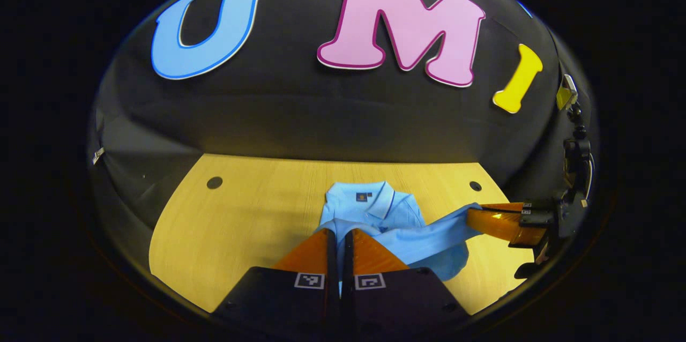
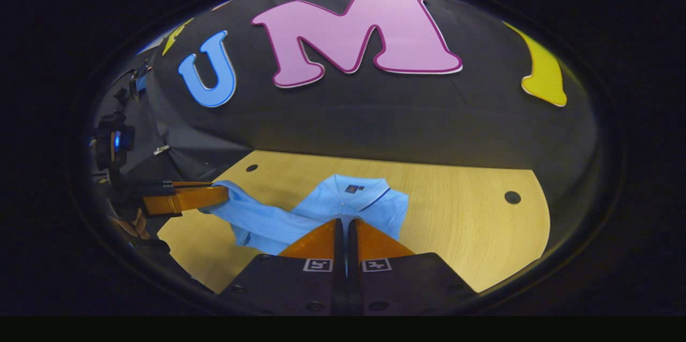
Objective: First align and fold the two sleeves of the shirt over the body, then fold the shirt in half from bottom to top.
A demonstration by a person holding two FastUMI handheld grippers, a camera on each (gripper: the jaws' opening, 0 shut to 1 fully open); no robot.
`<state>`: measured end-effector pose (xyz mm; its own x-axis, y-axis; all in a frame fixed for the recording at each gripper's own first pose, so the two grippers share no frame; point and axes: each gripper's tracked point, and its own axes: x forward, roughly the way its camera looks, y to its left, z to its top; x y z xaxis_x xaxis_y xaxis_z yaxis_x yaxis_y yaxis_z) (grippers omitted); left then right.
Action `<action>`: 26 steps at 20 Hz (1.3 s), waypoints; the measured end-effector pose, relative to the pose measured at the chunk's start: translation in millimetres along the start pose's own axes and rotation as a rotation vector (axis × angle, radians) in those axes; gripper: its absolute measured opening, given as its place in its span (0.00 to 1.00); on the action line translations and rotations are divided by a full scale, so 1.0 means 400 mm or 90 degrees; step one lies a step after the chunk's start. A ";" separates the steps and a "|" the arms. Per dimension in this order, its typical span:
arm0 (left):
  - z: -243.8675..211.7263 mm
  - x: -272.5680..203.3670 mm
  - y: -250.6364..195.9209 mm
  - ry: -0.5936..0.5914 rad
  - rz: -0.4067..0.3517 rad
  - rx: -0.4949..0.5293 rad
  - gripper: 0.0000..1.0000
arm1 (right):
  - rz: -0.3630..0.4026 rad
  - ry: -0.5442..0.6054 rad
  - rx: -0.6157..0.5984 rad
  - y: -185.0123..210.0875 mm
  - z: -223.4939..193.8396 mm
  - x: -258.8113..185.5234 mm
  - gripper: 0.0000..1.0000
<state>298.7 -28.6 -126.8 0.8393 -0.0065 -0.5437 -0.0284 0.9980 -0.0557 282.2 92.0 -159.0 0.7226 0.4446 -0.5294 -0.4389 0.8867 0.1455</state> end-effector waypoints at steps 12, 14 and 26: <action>0.013 0.430 0.075 -0.004 -0.010 -0.030 0.06 | -0.063 0.016 -0.008 -0.161 0.008 0.352 0.05; -0.006 0.471 0.085 -0.004 -0.004 -0.039 0.06 | -0.069 0.042 0.000 -0.173 -0.037 0.384 0.00; 0.070 0.314 0.084 -0.123 0.016 -0.005 0.99 | -0.119 -0.012 -0.004 -0.173 -0.025 0.299 0.95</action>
<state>418.5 6.0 -173.3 0.9269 0.0307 -0.3741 -0.0540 0.9972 -0.0518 393.5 82.3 -240.8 0.8016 0.2744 -0.5312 -0.2997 0.9532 0.0403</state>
